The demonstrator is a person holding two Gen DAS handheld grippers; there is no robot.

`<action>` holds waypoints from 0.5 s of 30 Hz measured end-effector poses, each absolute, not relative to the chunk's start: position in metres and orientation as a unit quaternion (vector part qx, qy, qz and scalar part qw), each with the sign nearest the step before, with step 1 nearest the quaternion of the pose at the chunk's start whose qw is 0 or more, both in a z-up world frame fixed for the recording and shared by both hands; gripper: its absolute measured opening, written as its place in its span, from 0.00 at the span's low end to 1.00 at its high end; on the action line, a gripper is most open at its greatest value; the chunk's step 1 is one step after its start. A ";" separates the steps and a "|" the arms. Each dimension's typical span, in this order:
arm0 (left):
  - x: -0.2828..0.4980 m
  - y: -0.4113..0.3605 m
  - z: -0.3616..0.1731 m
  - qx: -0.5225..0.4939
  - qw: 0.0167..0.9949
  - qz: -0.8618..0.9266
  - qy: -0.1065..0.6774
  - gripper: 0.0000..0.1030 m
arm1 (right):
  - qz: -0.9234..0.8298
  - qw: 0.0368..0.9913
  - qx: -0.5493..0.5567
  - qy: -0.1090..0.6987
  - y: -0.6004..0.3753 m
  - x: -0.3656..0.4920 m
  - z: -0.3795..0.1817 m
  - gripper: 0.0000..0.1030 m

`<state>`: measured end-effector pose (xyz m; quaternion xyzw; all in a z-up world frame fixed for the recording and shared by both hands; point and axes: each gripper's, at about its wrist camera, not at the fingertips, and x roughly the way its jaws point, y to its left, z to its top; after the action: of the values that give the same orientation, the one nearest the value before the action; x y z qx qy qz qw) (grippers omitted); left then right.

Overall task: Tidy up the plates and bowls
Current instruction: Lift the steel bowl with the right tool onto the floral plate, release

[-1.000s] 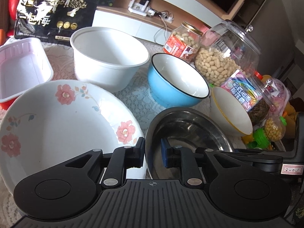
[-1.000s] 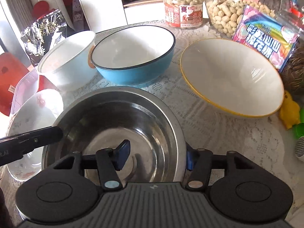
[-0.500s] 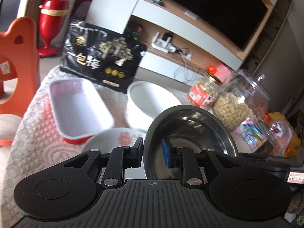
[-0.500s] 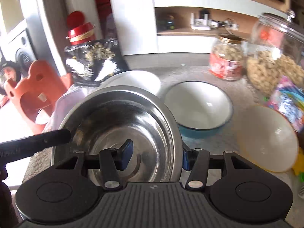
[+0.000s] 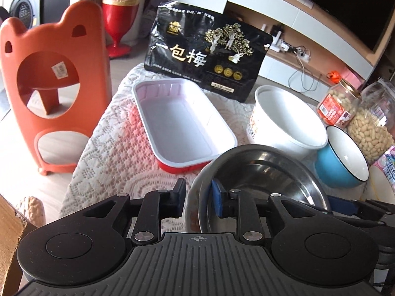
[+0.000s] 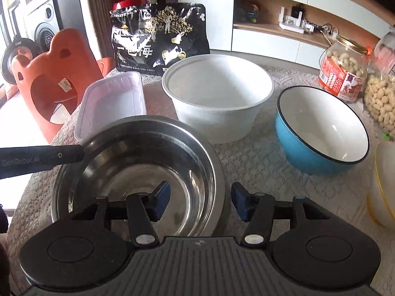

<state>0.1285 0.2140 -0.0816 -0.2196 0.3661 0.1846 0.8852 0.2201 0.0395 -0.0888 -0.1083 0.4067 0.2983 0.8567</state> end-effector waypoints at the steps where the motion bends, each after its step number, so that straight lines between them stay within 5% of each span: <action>1: 0.129 0.217 -0.084 -0.226 0.883 0.181 0.370 0.26 | 0.302 0.859 -0.103 0.400 0.037 0.220 -0.086 0.54; 5: 0.133 0.219 -0.095 -0.239 0.872 0.168 0.392 0.29 | 0.281 0.875 -0.089 0.385 0.028 0.224 -0.085 0.63; 15: 0.134 0.224 -0.099 -0.255 0.869 0.180 0.385 0.32 | 0.287 0.818 -0.007 0.499 0.032 0.229 -0.119 0.60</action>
<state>0.1337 0.2244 -0.0993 -0.2548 0.3853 0.1796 0.8685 0.2293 0.0325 -0.1194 -0.0067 0.4991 0.2865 0.8178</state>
